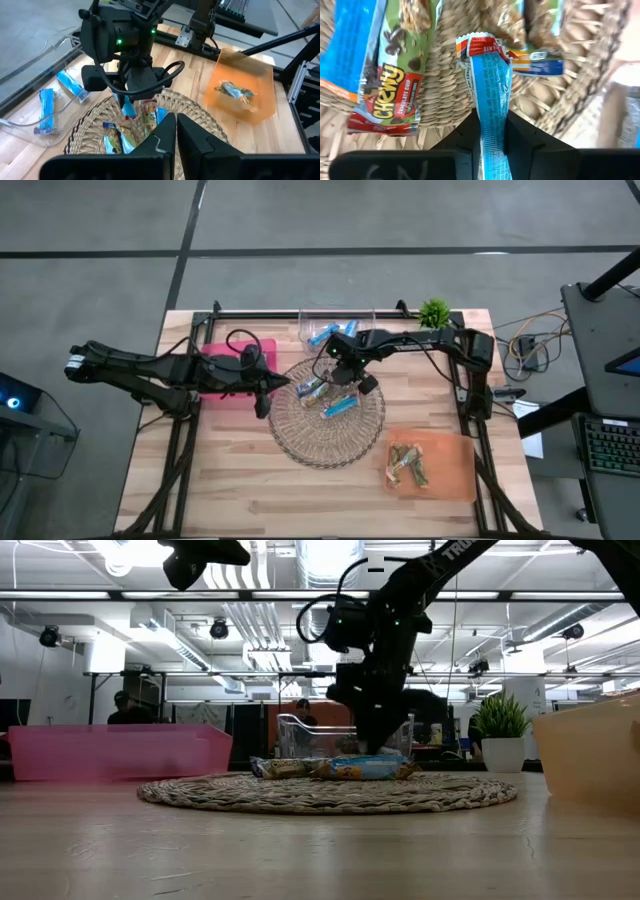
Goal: Pick and place Granola Bars by type
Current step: Put the red granola bar into the red bin
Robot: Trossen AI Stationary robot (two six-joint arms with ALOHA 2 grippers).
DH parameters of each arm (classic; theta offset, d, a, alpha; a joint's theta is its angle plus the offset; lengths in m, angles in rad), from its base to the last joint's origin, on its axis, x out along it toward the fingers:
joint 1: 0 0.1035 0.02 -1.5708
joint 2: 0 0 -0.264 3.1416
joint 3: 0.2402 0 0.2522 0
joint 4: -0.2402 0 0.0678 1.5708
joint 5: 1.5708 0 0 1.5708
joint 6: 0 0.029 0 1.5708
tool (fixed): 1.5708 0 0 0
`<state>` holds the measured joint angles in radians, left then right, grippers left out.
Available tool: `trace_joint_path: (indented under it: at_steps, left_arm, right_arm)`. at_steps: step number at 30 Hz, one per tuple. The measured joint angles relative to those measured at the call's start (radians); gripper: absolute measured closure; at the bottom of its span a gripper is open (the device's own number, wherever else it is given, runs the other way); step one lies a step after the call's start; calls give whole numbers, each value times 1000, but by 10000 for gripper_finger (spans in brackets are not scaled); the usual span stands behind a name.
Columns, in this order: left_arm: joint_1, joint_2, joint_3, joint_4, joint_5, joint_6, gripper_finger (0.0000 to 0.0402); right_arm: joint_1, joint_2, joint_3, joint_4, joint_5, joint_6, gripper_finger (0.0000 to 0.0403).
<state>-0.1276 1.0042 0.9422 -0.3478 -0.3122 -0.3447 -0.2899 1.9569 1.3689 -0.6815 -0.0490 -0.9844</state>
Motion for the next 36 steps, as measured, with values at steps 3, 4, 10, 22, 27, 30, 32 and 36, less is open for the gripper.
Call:
trace_joint_path:
  at_steps: [3, 4, 10, 22, 27, 30, 32, 36]
  left_arm:
    - [1, -1, 7, 6, 0, 12, 402]
    - [2, -1, 8, 5, 0, 19, 402]
    - [2, -1, 9, 3, 0, 21, 402]
    - [1, -67, 3, -22, -49, 19, 402]
    - [1, -135, 2, -143, -83, -12, 402]
    - [0, -179, 2, -220, -130, -41, 402]
    - [1, -206, 2, -244, -143, -48, 402]
    - [1, -246, 2, -268, -164, -46, 402]
  right_arm:
    - [2, -26, 0, -3, -1, 30, 344]
    - [4, -35, 0, -2, -3, 42, 344]
    - [11, -69, 0, 8, -40, 120, 344]
    - [58, -71, 11, 58, -145, 275, 344]
    - [76, -71, 64, 68, -145, 323, 344]
    - [79, -71, 109, 87, -151, 371, 344]
    - [80, -71, 134, 117, -165, 408, 344]
    - [80, -71, 182, 199, -170, 502, 344]
